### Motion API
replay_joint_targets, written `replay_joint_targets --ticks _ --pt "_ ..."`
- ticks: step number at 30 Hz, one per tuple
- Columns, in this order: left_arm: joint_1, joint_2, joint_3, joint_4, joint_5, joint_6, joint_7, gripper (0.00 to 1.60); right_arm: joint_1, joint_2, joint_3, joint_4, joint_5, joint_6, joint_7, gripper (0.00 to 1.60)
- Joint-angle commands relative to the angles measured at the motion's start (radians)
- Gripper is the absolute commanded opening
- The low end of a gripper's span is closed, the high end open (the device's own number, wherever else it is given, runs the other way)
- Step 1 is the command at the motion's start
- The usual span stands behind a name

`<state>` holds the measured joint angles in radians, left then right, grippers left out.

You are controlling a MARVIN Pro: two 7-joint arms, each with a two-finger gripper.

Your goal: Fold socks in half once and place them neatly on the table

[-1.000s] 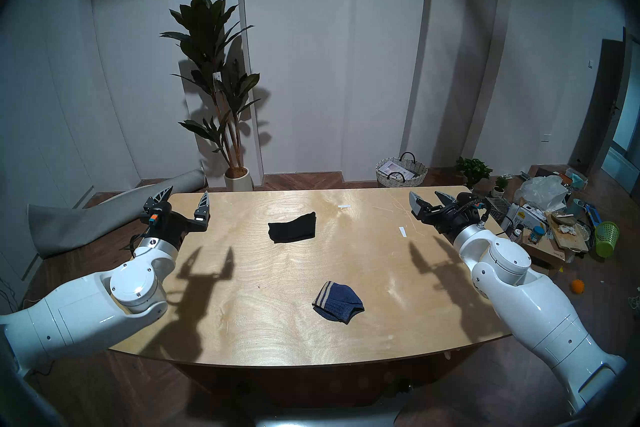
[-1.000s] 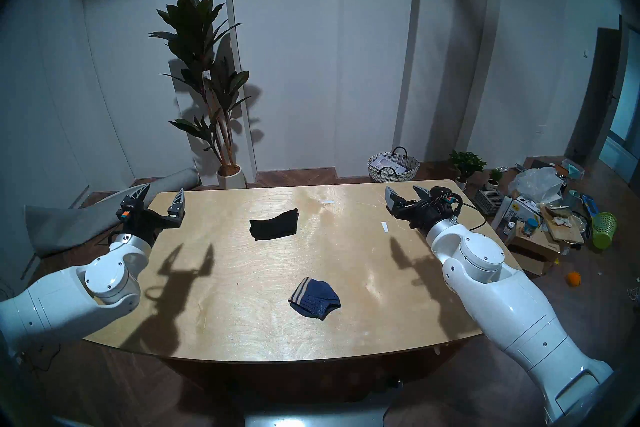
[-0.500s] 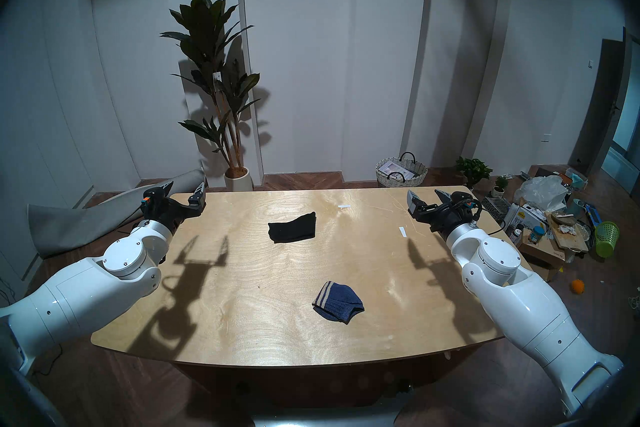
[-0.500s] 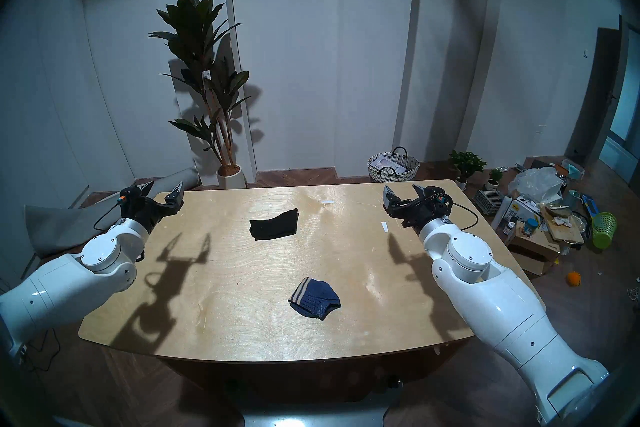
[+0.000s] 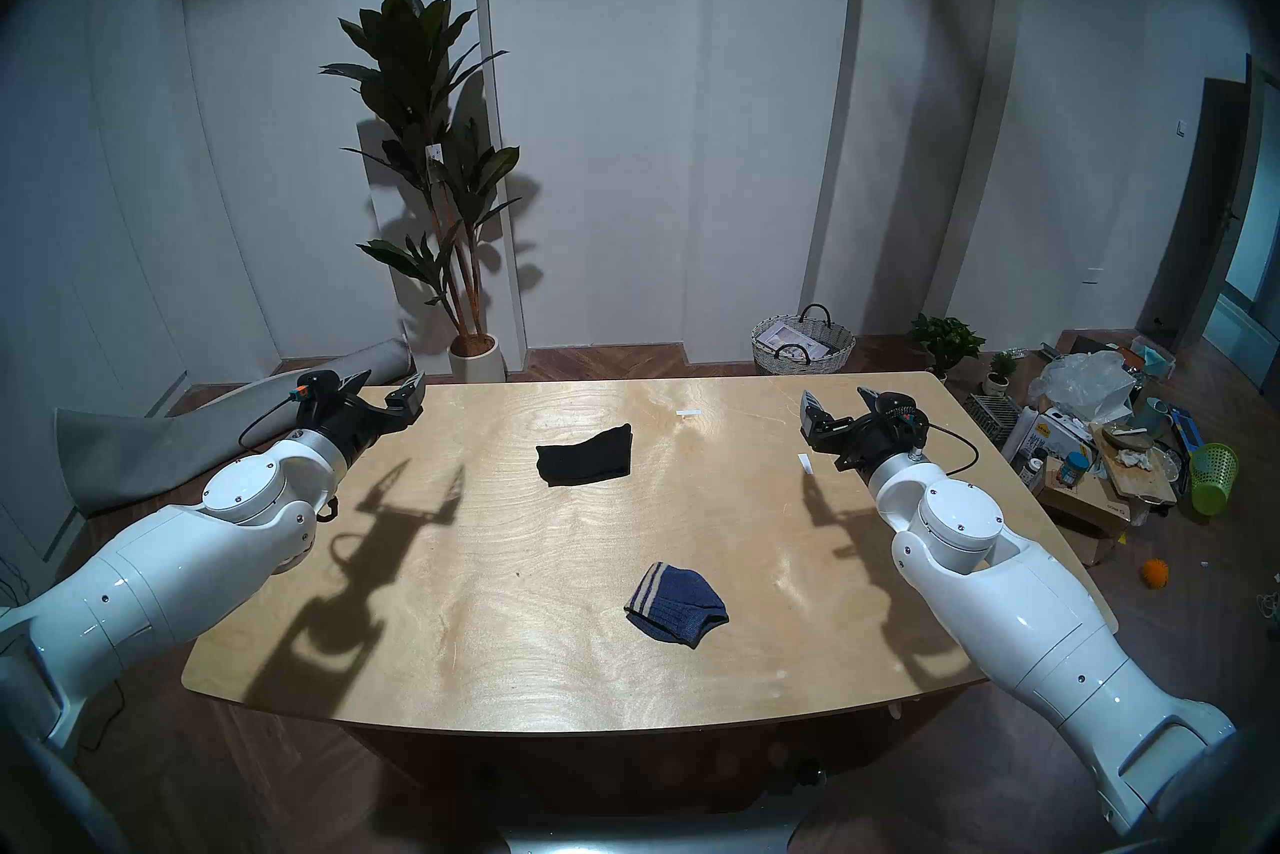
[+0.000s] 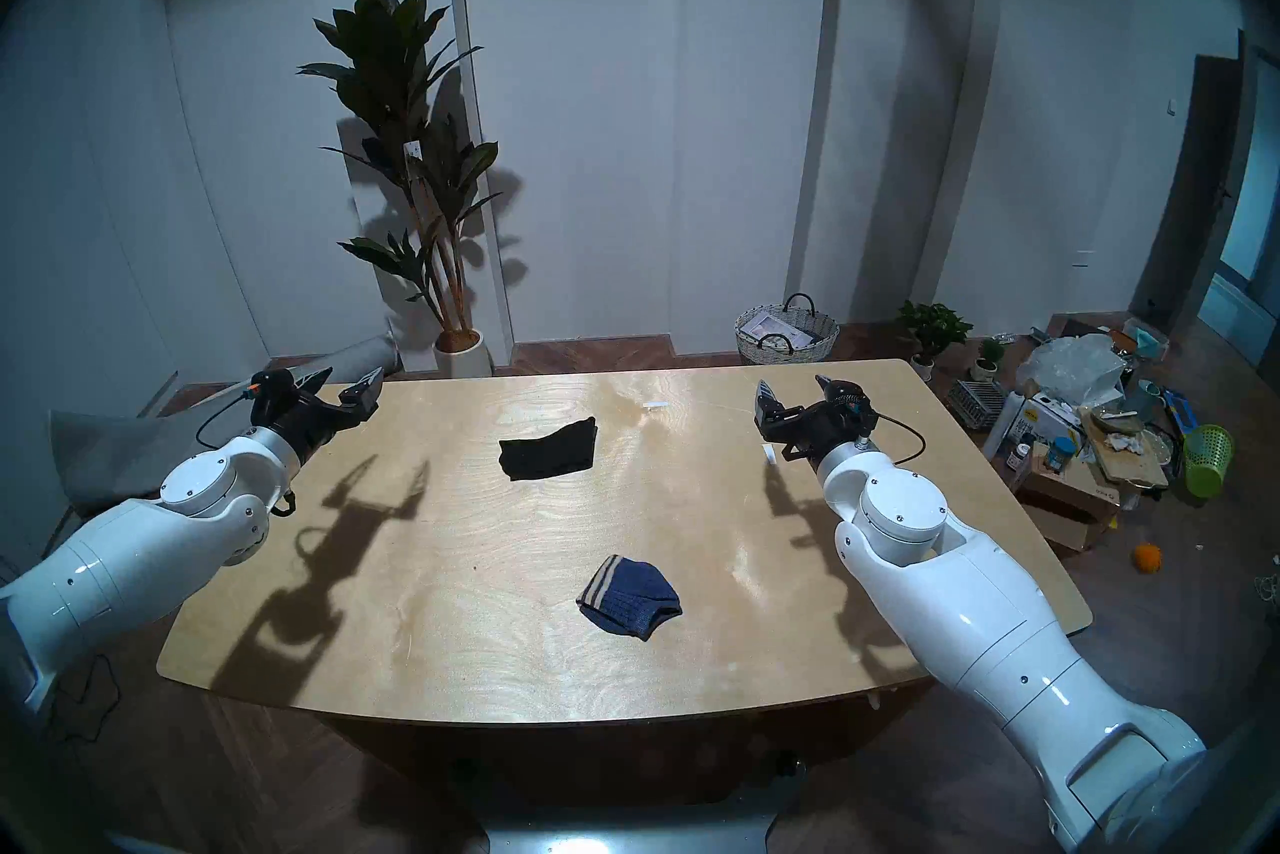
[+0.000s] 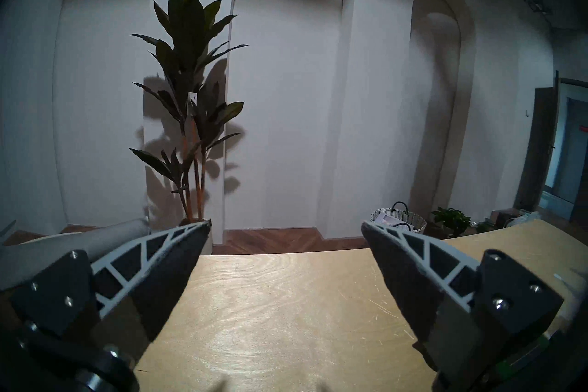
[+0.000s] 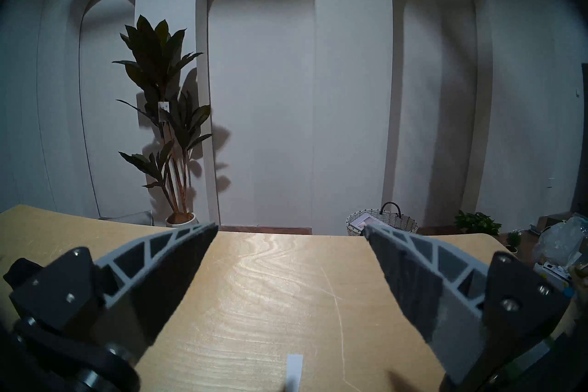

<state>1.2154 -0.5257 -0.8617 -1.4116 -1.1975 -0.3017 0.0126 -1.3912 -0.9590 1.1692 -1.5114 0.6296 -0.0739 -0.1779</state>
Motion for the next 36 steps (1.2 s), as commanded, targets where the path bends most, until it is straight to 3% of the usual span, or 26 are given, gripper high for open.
replay_joint_targets --ticks 1,4,7,13,17,20,36 --pt "-0.033 -0.049 -0.003 0.038 0.079 -0.109 -0.026 1.60 0.060 -0.017 0.001 0.005 -0.028 -0.040 0.006 1.60" --pt "-0.002 -0.064 -0.017 0.018 0.074 -0.167 0.000 1.60 0.059 -0.015 -0.004 0.008 -0.034 -0.052 0.010 1.60" --pt "0.005 -0.068 -0.022 -0.003 0.063 -0.167 0.044 1.60 0.057 -0.017 -0.005 0.011 -0.035 -0.053 0.008 1.60" --pt "-0.012 -0.035 0.001 -0.060 0.061 -0.039 0.103 1.60 0.050 -0.015 -0.007 0.015 -0.045 -0.054 0.015 1.60" --pt "-0.016 -0.038 0.004 -0.059 0.080 -0.026 0.133 1.60 0.053 -0.018 -0.012 0.012 -0.064 -0.031 -0.009 1.60" --pt "-0.018 -0.046 0.005 -0.064 0.100 -0.003 0.201 1.60 0.055 -0.020 -0.012 0.011 -0.066 -0.018 -0.011 1.60" --pt "-0.017 -0.049 0.001 -0.071 0.110 0.014 0.225 1.60 0.054 -0.025 -0.008 0.009 -0.073 -0.008 -0.016 1.60"
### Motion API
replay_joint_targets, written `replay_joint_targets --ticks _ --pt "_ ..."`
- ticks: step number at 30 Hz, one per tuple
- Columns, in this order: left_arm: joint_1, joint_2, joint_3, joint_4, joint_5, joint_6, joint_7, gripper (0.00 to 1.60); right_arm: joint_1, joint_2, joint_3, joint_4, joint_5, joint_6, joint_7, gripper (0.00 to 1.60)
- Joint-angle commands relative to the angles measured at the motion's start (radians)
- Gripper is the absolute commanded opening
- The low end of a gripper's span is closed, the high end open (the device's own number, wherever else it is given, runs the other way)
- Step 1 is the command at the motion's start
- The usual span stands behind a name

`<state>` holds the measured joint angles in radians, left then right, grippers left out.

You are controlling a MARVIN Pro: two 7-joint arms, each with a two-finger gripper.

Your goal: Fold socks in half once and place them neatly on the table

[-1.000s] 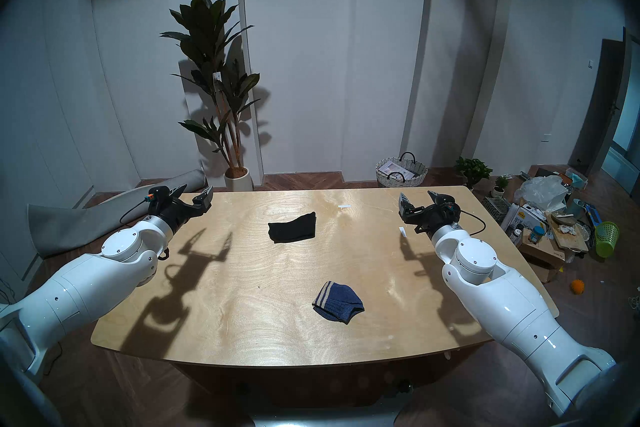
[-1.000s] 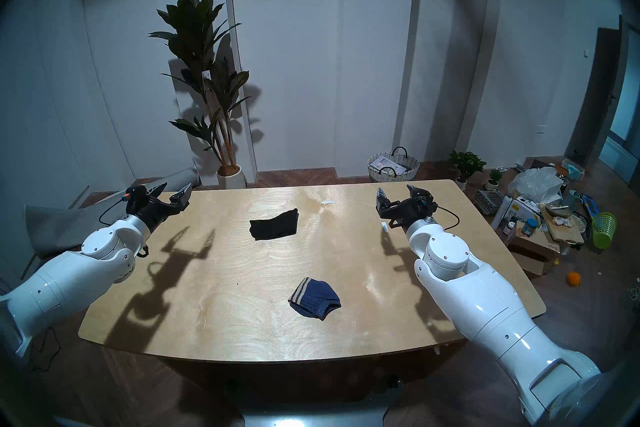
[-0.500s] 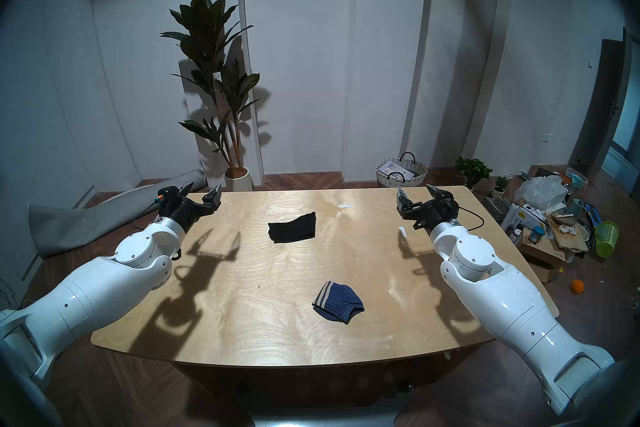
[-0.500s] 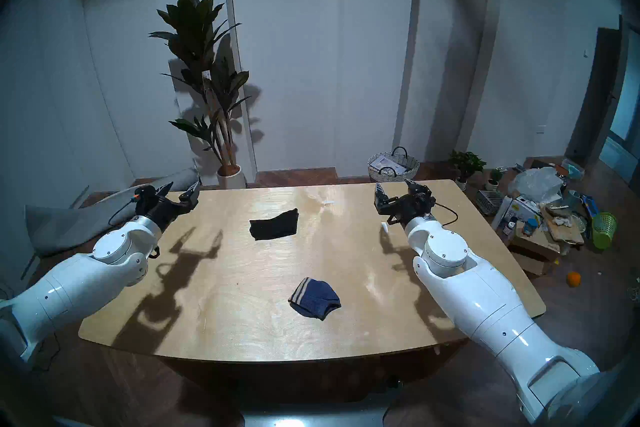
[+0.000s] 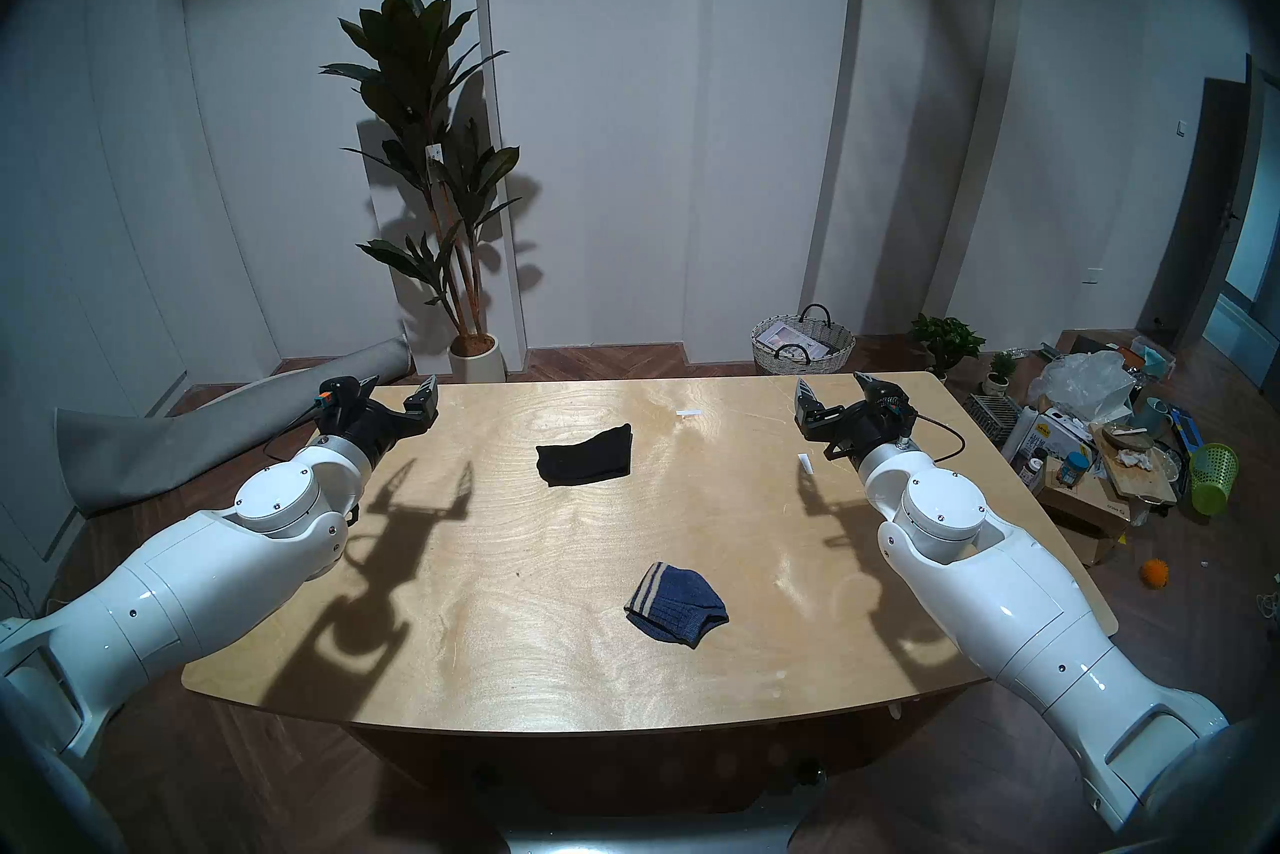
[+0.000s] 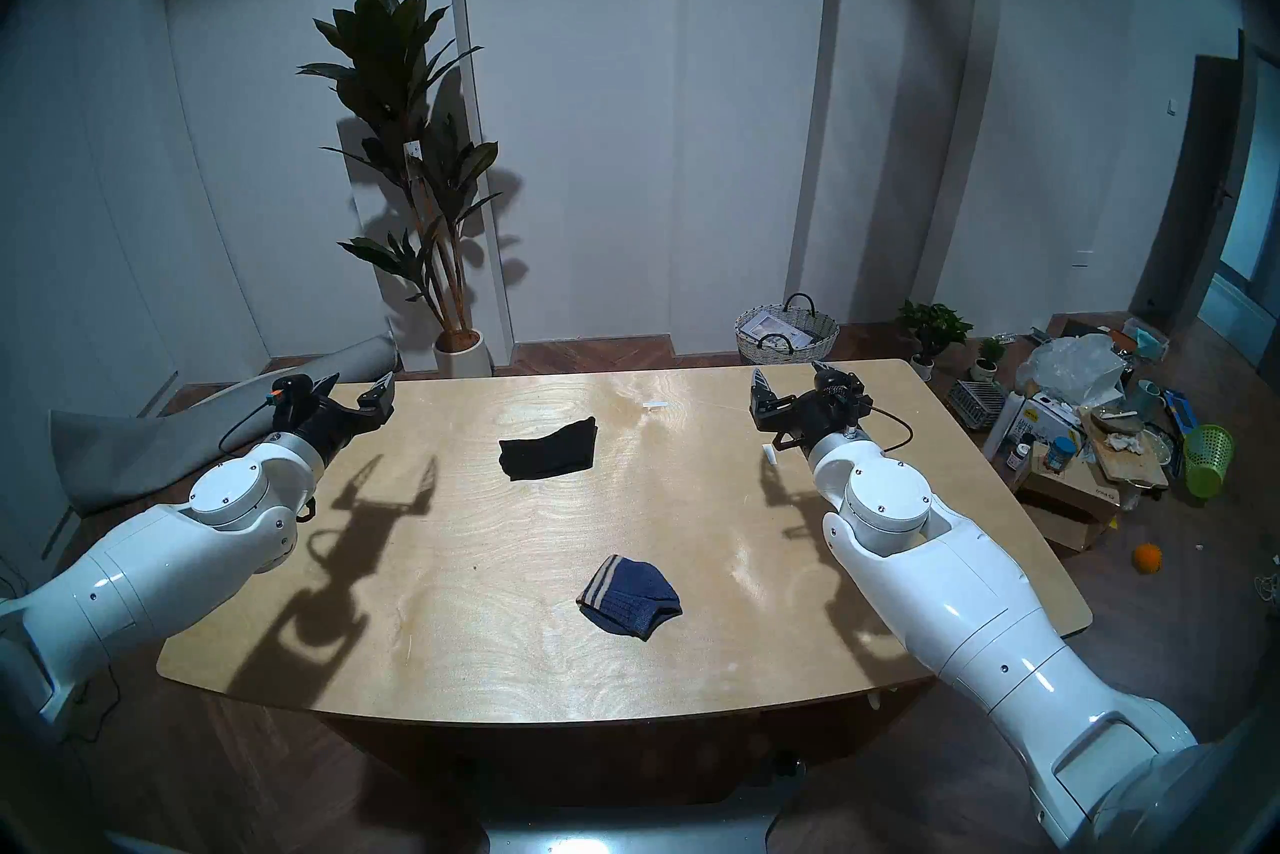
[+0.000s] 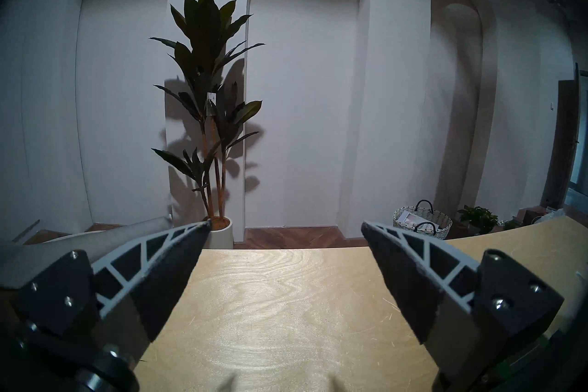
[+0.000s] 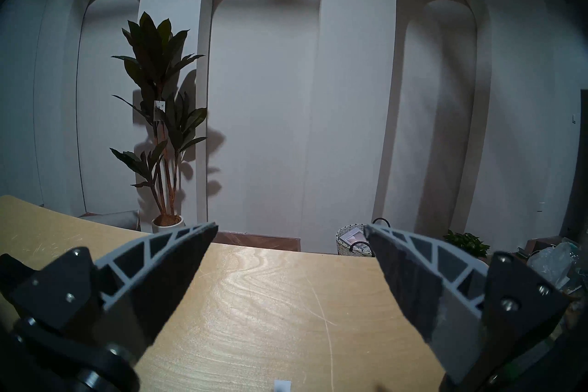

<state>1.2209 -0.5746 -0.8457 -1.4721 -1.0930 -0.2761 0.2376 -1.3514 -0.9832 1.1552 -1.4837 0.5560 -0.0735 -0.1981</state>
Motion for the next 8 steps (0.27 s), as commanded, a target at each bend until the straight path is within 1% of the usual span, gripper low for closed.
replay_joint_targets --ticks 1,8 --pt "-0.022 0.000 -0.015 -0.011 0.006 -0.012 0.000 1.60 0.014 -0.001 0.006 -0.018 0.001 -0.009 0.005 1.60" --pt "-0.022 0.000 -0.015 -0.011 0.007 -0.012 0.002 1.60 0.014 -0.001 0.007 -0.018 0.000 -0.009 0.005 1.60"
